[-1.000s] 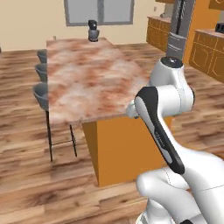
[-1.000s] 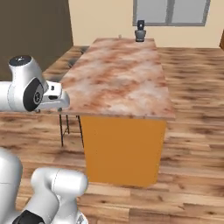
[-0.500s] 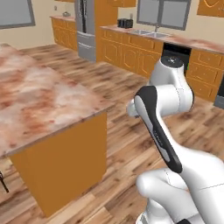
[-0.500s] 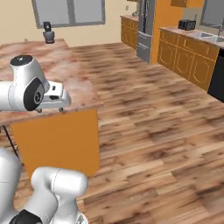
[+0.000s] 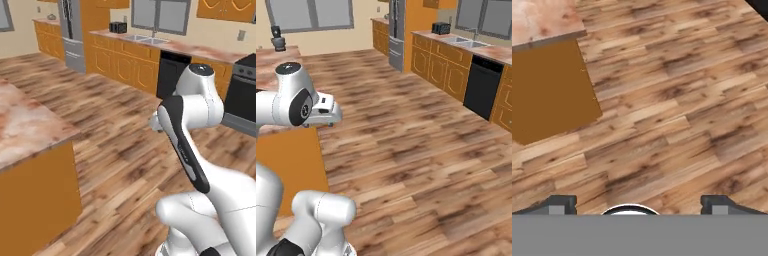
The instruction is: Navigate to the stove.
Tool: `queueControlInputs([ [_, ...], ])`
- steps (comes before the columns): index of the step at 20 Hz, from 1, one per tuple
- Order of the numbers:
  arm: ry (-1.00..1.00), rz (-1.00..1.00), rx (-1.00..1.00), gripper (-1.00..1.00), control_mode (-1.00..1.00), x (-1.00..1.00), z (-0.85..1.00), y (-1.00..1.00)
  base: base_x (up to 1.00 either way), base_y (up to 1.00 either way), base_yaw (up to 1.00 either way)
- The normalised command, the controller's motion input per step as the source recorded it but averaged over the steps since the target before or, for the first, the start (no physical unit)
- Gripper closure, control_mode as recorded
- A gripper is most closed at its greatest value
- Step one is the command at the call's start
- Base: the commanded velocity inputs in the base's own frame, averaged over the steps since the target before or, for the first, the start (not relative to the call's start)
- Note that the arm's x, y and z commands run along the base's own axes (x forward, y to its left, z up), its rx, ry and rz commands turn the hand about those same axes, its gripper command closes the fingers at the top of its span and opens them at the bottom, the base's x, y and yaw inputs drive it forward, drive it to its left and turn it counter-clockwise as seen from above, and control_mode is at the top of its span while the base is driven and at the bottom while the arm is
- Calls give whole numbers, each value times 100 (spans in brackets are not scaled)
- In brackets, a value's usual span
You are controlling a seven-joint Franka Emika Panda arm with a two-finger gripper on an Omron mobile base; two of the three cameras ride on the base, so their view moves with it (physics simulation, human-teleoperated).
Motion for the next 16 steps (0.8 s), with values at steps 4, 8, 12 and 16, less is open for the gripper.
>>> queueControlInputs([
  [4, 0, 0, 0, -100, 100, 0, 0, 0, 71, -98, -56],
  [8, 0, 0, 0, -100, 100, 0, 0, 0, 99, -67, -56],
  [12, 0, 0, 0, -100, 100, 0, 0, 0, 100, -12, -48],
  [16, 0, 0, 0, -100, 100, 0, 0, 0, 100, 0, -33],
])
